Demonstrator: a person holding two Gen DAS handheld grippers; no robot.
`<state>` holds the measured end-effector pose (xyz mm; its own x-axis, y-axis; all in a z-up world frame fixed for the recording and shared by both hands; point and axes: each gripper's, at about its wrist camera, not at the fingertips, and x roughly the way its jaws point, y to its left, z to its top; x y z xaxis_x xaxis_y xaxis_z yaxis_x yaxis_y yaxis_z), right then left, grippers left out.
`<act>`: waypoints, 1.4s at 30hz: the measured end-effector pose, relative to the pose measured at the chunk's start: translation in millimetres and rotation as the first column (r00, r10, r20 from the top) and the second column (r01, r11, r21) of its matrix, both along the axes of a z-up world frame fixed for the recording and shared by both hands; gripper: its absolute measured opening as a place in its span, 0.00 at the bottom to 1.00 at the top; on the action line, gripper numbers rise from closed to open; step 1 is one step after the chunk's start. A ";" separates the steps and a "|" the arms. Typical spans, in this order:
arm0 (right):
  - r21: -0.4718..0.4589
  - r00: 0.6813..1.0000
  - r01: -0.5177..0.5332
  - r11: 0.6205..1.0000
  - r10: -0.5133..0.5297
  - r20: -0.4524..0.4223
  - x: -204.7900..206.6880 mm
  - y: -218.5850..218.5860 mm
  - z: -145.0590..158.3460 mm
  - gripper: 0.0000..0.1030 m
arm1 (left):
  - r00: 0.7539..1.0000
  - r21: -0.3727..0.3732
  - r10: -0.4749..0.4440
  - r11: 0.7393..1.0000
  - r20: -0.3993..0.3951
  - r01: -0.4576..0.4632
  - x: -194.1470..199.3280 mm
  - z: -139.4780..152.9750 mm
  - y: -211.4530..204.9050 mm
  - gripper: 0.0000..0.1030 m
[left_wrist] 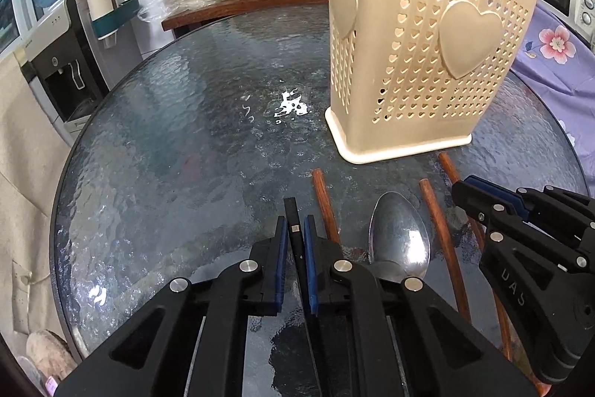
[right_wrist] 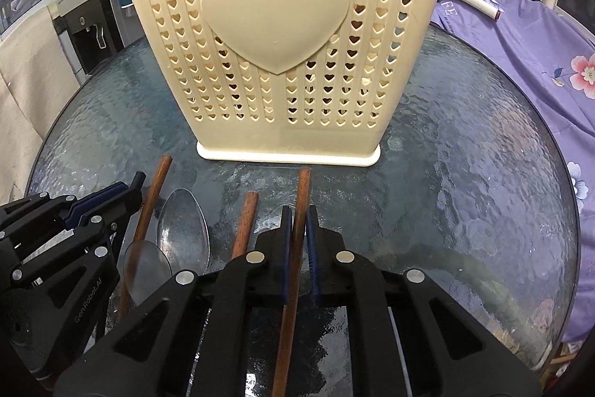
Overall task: Organize utensils
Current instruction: 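Lift both chopsticks and carry them over the cream holder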
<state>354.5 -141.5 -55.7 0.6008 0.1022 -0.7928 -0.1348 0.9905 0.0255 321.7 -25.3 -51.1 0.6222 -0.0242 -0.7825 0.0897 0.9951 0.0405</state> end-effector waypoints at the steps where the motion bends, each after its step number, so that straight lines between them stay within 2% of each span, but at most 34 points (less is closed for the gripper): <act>1: 0.005 1.000 -0.001 1.000 0.001 0.000 0.4 -1.9 0.2 0.08 | 1.000 -0.002 0.005 1.000 0.000 -0.005 0.0 0.1 -0.1 0.08; 11: 0.087 0.999 -0.041 0.995 0.040 0.016 -3.4 -12.0 5.5 0.07 | 1.000 -0.038 0.009 0.999 -0.002 -0.009 -0.7 3.8 7.3 0.08; 19: 0.182 0.993 -0.116 0.976 0.111 0.033 -7.4 -19.4 25.8 0.07 | 0.999 -0.074 -0.001 0.997 0.041 0.004 -6.7 20.6 16.7 0.08; 25: 0.254 0.986 -0.165 0.953 0.154 0.063 -17.3 -33.9 51.7 0.07 | 0.997 -0.147 -0.023 0.989 0.068 0.033 -16.5 40.6 27.3 0.07; 37: 0.280 0.971 -0.226 0.933 0.191 0.145 -37.7 -50.3 92.7 0.07 | 0.989 -0.194 -0.046 0.978 0.140 0.073 -38.0 75.4 36.1 0.07; 42: 0.289 0.960 -0.249 0.924 0.197 0.197 -46.9 -50.5 114.2 0.07 | 0.977 -0.192 -0.066 0.976 0.203 0.106 -53.9 99.4 35.1 0.07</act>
